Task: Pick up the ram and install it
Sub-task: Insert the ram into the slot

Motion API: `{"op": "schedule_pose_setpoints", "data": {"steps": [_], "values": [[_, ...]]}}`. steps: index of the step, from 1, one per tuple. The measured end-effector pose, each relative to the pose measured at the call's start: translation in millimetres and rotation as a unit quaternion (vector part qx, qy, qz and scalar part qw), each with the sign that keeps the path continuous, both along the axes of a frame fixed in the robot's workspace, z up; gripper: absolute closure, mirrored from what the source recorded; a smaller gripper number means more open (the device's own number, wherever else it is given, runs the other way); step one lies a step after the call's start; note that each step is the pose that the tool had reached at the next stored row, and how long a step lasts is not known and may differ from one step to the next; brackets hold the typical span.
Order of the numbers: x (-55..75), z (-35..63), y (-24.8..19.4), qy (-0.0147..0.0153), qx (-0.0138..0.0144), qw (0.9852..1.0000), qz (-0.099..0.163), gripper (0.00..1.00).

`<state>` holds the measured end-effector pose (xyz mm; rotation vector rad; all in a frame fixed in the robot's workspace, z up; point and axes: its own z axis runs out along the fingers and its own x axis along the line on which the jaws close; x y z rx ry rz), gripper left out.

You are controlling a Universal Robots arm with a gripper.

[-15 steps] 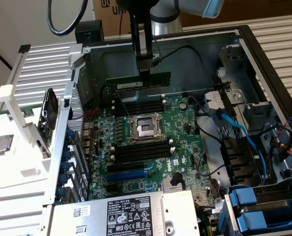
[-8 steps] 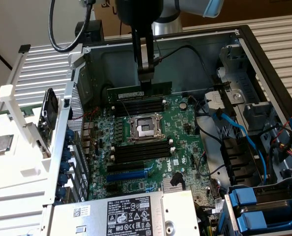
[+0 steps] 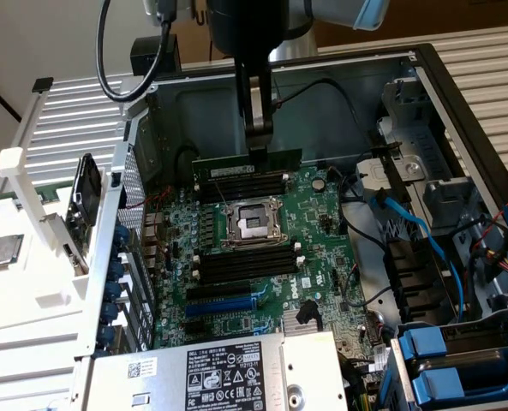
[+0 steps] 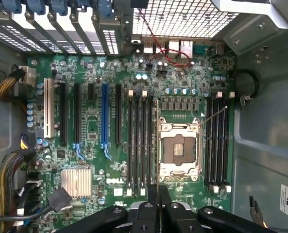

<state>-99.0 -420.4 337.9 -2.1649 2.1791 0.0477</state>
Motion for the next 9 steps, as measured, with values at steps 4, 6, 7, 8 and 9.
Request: {"op": "schedule_pose_setpoints", "data": {"steps": [4, 6, 7, 8, 9], "values": [[0.1, -2.9, 3.7, 0.0001, -0.0183, 0.9998, 0.0, 0.88], [0.3, -4.5, 3.8, 0.0005, -0.0226, 0.9997, 0.0, 0.88], [0.8, -6.0, 3.7, 0.0006, -0.0231, 0.9997, 0.0, 0.88], [1.1, -7.7, 3.6, 0.0005, -0.023, 0.9997, 0.0, 0.88], [1.1, -8.5, 3.3, 0.0006, -0.0231, 0.9997, 0.0, 0.88]]}}
